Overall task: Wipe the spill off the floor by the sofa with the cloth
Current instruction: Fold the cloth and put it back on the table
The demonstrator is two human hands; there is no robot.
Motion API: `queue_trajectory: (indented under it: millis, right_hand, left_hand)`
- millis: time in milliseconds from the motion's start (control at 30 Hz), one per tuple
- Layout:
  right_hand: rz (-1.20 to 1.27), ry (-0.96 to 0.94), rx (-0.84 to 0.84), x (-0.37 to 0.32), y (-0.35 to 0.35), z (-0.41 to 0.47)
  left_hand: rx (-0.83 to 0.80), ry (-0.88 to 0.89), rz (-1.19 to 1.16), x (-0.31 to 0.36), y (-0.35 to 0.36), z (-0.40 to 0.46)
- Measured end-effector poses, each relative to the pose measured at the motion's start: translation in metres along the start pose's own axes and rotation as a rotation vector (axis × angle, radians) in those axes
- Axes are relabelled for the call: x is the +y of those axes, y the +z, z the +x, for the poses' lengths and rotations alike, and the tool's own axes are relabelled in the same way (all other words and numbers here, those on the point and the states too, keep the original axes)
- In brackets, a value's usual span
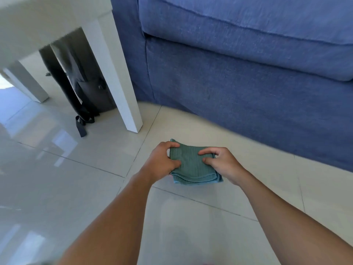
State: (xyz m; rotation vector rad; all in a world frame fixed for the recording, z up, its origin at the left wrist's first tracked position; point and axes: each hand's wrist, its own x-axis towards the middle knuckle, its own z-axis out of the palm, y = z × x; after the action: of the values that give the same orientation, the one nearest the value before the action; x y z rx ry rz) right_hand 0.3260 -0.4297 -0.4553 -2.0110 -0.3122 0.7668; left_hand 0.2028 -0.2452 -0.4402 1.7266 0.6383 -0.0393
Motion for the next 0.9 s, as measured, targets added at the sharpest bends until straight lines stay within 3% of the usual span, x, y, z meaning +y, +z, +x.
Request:
queue_trajectory:
  millis: [367, 567, 700, 900]
  right_hand:
    - [-0.027, -0.354, 0.044, -0.212, -0.027, -0.008]
    - [0.064, -0.439, -0.073, -0.340, -0.017, -0.016]
    - [0.004, -0.539, -0.229, -0.407, 0.029, -0.017]
    - [-0.231, -0.754, -0.439, -0.472, 0.138, -0.035]
  left_hand:
    - [0.304, 0.236, 0.092, 0.159, -0.110, -0.039]
    - [0.561, 0.356, 0.230, 0.249, -0.184, -0.081]
    - [0.720, 0.258, 0.276, 0.265, -0.249, -0.117]
    - [0.903, -0.006, 0.279, 0.229, -0.327, -0.186]
